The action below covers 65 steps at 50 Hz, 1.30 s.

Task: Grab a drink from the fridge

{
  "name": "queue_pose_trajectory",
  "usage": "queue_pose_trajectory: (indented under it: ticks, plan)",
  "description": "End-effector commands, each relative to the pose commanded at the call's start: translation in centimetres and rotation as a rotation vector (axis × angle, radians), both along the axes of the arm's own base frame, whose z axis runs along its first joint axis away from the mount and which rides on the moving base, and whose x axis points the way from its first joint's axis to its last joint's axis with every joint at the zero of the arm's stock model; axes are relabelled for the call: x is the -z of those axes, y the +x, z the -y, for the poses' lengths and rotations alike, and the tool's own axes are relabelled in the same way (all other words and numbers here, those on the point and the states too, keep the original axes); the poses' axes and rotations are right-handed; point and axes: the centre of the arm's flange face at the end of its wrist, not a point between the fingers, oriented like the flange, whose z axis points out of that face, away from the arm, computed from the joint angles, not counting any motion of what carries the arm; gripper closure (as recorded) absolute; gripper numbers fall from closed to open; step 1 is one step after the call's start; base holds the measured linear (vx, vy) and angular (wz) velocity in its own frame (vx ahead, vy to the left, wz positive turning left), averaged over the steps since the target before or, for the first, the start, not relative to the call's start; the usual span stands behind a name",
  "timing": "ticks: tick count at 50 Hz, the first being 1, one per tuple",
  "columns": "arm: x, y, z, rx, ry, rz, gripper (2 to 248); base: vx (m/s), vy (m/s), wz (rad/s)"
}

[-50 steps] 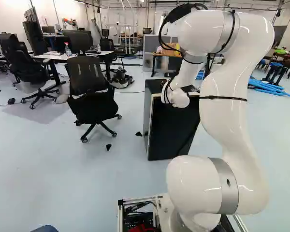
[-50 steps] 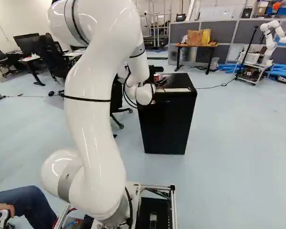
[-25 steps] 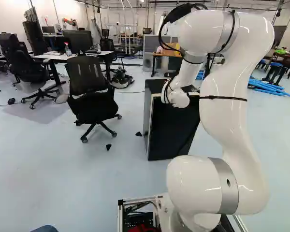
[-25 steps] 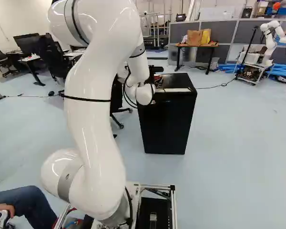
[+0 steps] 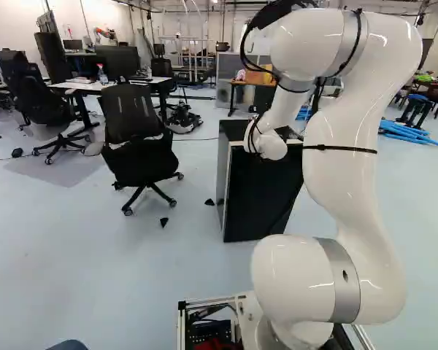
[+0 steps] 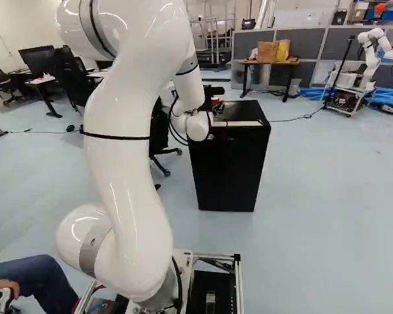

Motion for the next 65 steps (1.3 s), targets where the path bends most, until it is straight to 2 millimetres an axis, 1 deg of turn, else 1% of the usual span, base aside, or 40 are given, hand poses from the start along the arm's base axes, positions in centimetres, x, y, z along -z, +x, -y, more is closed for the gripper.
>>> queue_pose_trajectory:
  ticks: [15,37,51,65]
  plan:
    - [-1.7,0.0,0.0,0.000,-0.007,0.029,150,0.000,0.000,0.000]
    - [-1.8,-0.3,-0.3,-0.002,-0.005,0.024,150,0.000,0.000,0.000]
    - [-2.2,-1.4,-1.0,-0.008,-0.002,0.011,150,0.000,0.000,0.000]
    - [-2.7,-3.2,-2.2,-0.017,0.004,-0.011,150,0.000,0.000,0.000]
